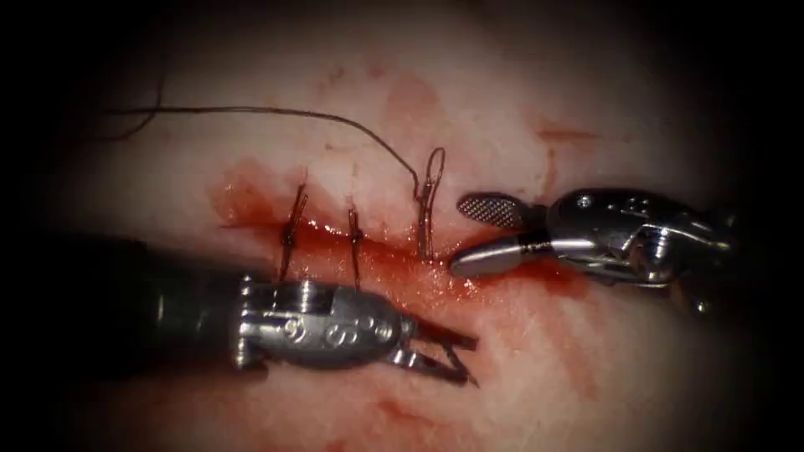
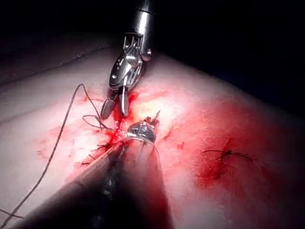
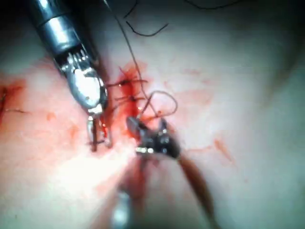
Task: Wound Closure
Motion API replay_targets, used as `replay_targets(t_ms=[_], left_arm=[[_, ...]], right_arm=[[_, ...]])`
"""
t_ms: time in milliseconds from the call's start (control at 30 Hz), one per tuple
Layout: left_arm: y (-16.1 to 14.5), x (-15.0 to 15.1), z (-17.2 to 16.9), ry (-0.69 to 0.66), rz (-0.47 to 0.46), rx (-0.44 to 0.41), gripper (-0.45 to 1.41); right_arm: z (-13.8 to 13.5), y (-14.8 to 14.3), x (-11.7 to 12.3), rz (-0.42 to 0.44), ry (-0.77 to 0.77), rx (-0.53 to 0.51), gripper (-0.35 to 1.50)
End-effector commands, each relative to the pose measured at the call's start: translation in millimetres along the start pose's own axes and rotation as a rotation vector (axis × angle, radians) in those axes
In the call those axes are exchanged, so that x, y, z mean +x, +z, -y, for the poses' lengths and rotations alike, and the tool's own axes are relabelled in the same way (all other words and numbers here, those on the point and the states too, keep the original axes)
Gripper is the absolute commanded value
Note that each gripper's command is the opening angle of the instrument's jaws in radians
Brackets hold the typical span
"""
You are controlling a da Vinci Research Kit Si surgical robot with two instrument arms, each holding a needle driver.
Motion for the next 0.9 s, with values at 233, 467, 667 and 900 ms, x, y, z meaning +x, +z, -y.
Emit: replay_targets(t_ms=[233,467,667,900], left_arm=[[-0.4,0.4,-1.0,-0.104,0.021,0.120,-0.45],[-2.0,0.8,-2.9,-0.226,-0.030,0.187,-0.45],[-2.0,2.7,-3.6,-0.371,-0.196,0.104,-0.45],[-1.7,4.4,-4.6,-0.468,-0.349,0.000,-0.45]], right_arm=[[-0.2,-0.1,-0.1,0.000,0.001,0.004,0.77],[-0.2,-0.6,0.2,-0.007,0.006,0.009,0.66],[-0.1,-0.9,0.2,-0.009,0.007,0.012,0.66],[0.0,-0.9,0.3,-0.012,0.008,0.013,0.66]])
